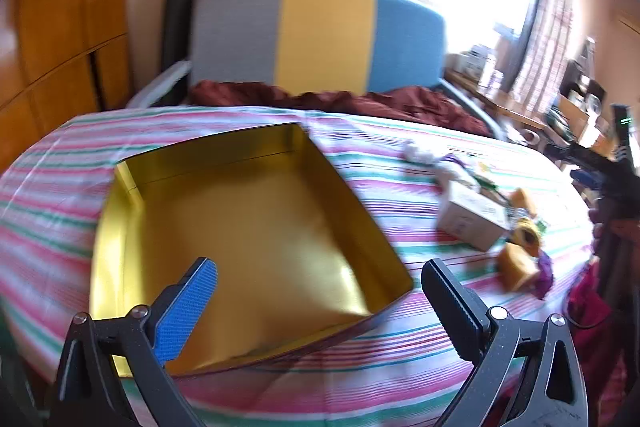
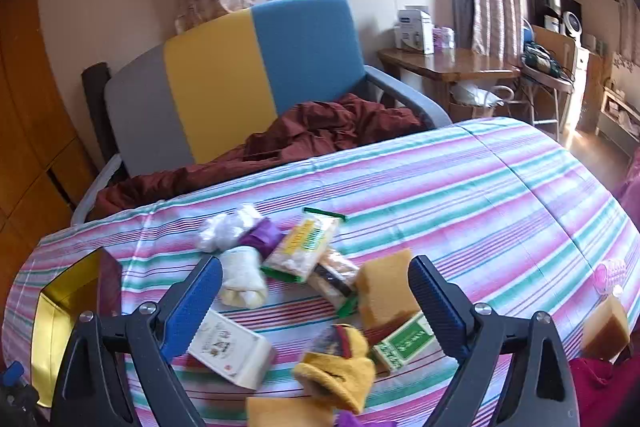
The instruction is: Organize objects
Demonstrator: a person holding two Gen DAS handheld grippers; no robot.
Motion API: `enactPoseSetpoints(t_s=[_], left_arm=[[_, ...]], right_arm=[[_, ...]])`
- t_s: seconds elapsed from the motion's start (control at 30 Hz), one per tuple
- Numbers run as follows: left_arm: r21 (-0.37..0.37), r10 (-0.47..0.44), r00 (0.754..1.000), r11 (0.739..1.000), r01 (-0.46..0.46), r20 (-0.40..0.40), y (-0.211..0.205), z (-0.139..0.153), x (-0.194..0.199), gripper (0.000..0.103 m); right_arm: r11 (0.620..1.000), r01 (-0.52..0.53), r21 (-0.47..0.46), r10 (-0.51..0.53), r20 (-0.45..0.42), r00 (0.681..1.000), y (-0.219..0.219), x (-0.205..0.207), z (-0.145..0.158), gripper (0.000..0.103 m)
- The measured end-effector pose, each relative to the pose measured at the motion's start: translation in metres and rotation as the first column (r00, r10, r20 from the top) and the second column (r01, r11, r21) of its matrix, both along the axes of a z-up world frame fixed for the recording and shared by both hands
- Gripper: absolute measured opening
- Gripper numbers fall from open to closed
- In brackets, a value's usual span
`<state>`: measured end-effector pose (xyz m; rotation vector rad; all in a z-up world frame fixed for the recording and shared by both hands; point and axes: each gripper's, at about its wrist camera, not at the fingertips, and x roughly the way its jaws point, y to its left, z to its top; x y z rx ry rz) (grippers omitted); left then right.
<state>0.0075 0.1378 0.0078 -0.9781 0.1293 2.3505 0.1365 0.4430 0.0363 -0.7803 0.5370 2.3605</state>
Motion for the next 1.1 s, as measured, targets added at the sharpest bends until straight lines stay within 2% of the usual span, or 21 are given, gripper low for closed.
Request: enactPoseSetpoints(t_s=[0.1, 0.17, 0.43, 0.53, 0.7, 0.97, 1.03, 1.1], left_arm=[[-0.011, -0.072, 0.997, 0.997, 0.073, 0.033, 0.03, -0.001, 0.0, 0.103], [-0.01, -0.125, 0.99, 0.992, 0.126, 0.067, 0.048, -0.004, 0.001, 0.103], [-0.08, -0.263, 0.956, 0.958, 0.275, 0.13, 0.119, -0.023, 0.019, 0.103], [-0.071, -0.316, 0.928, 0.94, 0.335, 0.198, 0.145, -0.034, 0.021, 0.103], [-0.028, -0.425, 0.86, 0.893, 0.45, 0.282, 0.194, -0.052, 0.031, 0.095], [-0.041, -0.503, 0.8, 0.838, 0.544, 0.328, 0.257, -0.074, 0.048, 0.08], [-0.045, -0.51, 0.788, 0.83, 0.557, 0.345, 0.268, -0.083, 0.049, 0.079], [-0.046, -0.513, 0.778, 0.824, 0.564, 0.363, 0.277, -0.092, 0.05, 0.073]], right_arm=[[0.993, 0.08, -0.091, -0.081, -0.015, 0.997, 0.024, 0.017, -0.017, 0.096], [0.981, 0.111, -0.161, -0.121, -0.055, 0.991, 0.037, 0.023, -0.02, 0.096], [0.955, 0.148, -0.259, -0.182, -0.115, 0.977, 0.055, 0.042, -0.022, 0.096], [0.95, 0.146, -0.275, -0.185, -0.12, 0.975, 0.056, 0.044, -0.022, 0.096], [0.944, 0.144, -0.296, -0.189, -0.129, 0.973, 0.059, 0.046, -0.024, 0.096], [0.934, 0.132, -0.332, -0.188, -0.145, 0.971, 0.063, 0.047, -0.028, 0.096], [0.934, 0.126, -0.334, -0.183, -0.146, 0.972, 0.063, 0.046, -0.029, 0.096], [0.935, 0.121, -0.334, -0.178, -0.145, 0.973, 0.063, 0.045, -0.03, 0.096]])
